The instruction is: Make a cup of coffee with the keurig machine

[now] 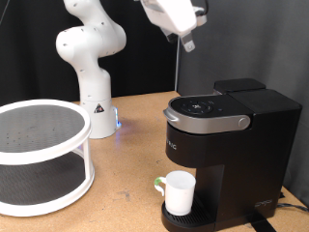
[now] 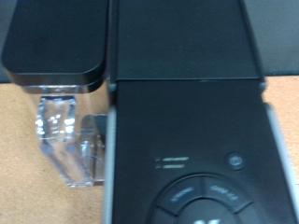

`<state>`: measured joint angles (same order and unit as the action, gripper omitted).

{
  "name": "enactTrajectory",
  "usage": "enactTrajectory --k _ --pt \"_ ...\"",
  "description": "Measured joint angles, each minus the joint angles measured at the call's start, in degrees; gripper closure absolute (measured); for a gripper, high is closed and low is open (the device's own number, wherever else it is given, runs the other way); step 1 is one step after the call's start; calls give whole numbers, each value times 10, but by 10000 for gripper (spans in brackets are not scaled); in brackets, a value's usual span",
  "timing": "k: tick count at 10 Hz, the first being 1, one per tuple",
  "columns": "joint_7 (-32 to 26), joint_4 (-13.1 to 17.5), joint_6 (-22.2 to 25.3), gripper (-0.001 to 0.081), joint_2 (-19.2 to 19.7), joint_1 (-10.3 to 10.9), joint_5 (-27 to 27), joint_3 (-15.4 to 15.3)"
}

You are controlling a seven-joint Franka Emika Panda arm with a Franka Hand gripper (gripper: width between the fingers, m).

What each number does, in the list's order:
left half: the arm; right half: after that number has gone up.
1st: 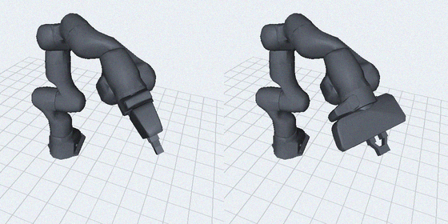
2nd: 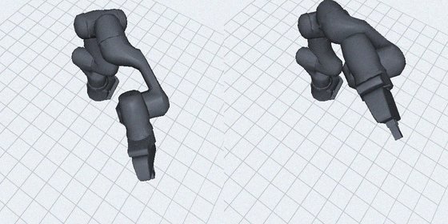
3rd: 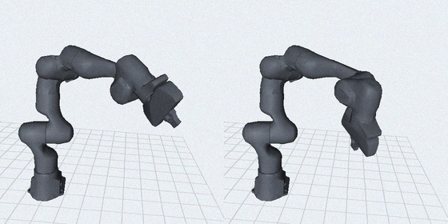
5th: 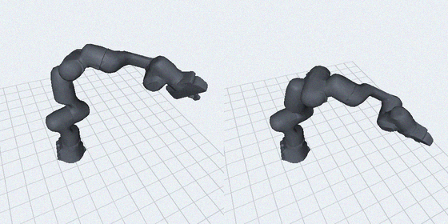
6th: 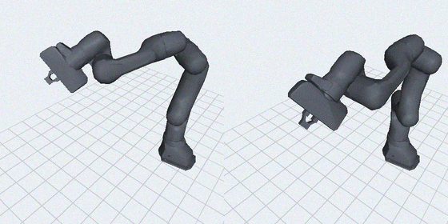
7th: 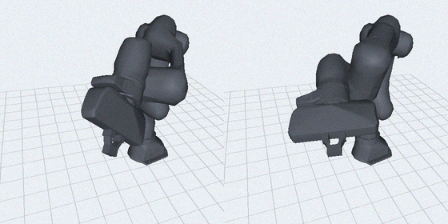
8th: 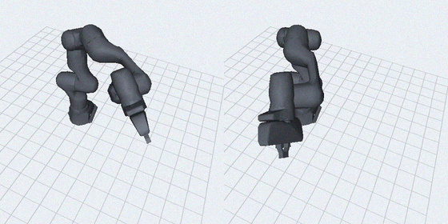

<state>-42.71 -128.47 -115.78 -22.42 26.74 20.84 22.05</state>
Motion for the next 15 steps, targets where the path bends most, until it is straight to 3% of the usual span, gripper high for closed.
enactTrajectory --k 4,8,15 --pt "2 84 44 1 65 1 -18 -6" --pt "9 133 42 1 111 1 -18 -9" --pt "11 128 24 1 154 1 -47 -17"
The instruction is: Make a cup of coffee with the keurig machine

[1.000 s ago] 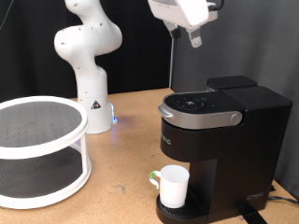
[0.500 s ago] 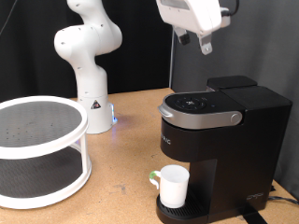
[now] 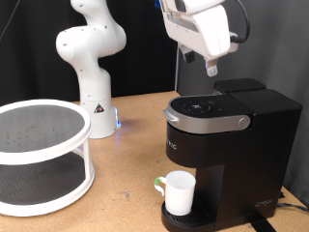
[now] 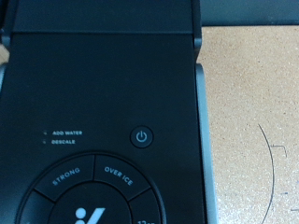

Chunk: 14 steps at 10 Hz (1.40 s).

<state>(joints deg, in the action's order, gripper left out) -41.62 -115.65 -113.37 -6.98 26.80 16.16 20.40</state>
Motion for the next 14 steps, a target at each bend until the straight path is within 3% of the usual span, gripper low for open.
enactTrajectory --k 2,3,4,6,7,8,9,14 --pt "-1 -17 -17 32 1 0 -6 -2" --pt "-3 -27 -26 214 2 0 -10 -3" --pt "-6 -37 -35 214 3 0 -12 -4" --pt "-8 -60 -71 532 4 0 -16 -9" --pt "-8 -70 -94 532 4 0 -16 -13" --pt "-8 -77 -111 713 5 0 -15 -17" --pt "-8 -82 -119 777 5 1 -15 -19" --pt "-8 -103 -129 805 6 3 -15 -26"
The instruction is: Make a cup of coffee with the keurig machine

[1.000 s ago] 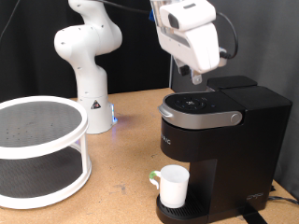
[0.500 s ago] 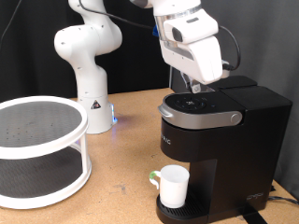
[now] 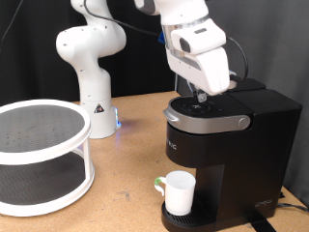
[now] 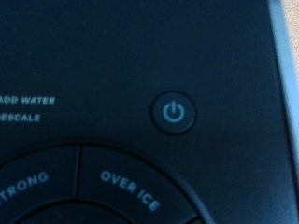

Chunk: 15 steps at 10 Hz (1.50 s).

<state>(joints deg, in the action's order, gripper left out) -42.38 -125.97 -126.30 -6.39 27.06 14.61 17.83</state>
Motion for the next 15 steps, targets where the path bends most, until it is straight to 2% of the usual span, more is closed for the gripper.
enactTrajectory --k 3,7,11,15 --pt "1 -8 -3 805 4 -1 0 0" --pt "7 -2 6 805 15 -3 4 2" --pt "6 42 95 805 44 -9 41 16" --pt "6 69 135 805 64 -12 59 25"
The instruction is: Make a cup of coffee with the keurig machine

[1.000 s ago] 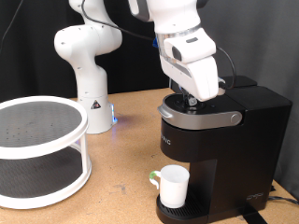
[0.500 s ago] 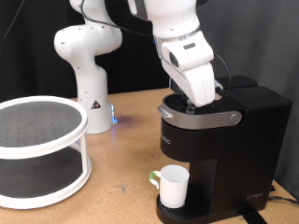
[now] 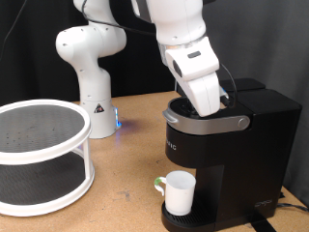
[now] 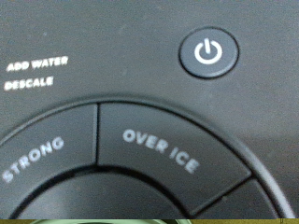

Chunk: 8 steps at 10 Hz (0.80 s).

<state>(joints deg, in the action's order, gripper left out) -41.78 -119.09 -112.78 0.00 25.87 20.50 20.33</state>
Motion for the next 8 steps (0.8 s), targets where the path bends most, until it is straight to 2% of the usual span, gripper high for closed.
enactTrajectory --k 4,8 --pt "1 25 36 805 19 -4 4 5" --pt "6 36 50 805 27 -4 4 7"
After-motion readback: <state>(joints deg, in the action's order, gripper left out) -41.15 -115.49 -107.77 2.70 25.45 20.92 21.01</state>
